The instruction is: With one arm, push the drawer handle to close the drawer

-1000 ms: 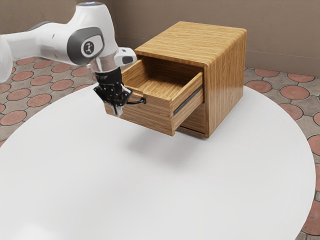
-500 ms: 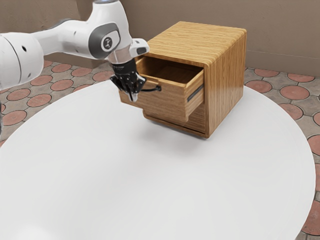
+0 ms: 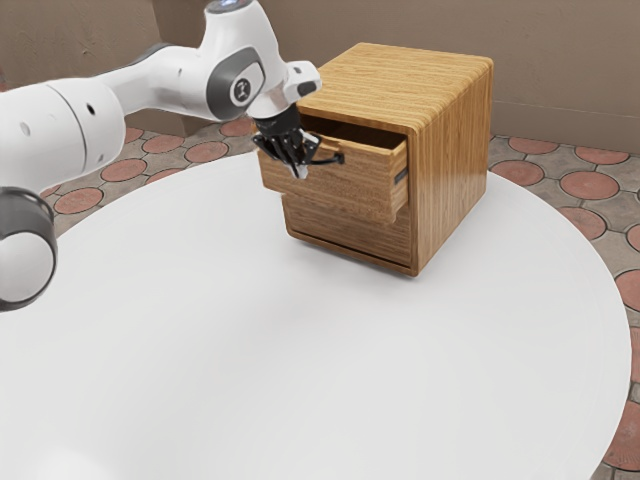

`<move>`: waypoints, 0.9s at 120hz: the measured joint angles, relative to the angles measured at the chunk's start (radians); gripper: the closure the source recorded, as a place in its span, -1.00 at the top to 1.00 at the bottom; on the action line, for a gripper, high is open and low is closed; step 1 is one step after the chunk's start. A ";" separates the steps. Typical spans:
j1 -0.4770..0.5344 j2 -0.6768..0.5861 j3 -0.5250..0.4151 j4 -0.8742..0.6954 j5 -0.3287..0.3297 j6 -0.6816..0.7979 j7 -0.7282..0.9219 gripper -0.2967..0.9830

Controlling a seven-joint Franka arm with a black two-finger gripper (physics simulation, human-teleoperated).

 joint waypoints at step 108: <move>-0.014 -0.582 0.009 -0.379 -0.067 -0.239 -0.039 0.09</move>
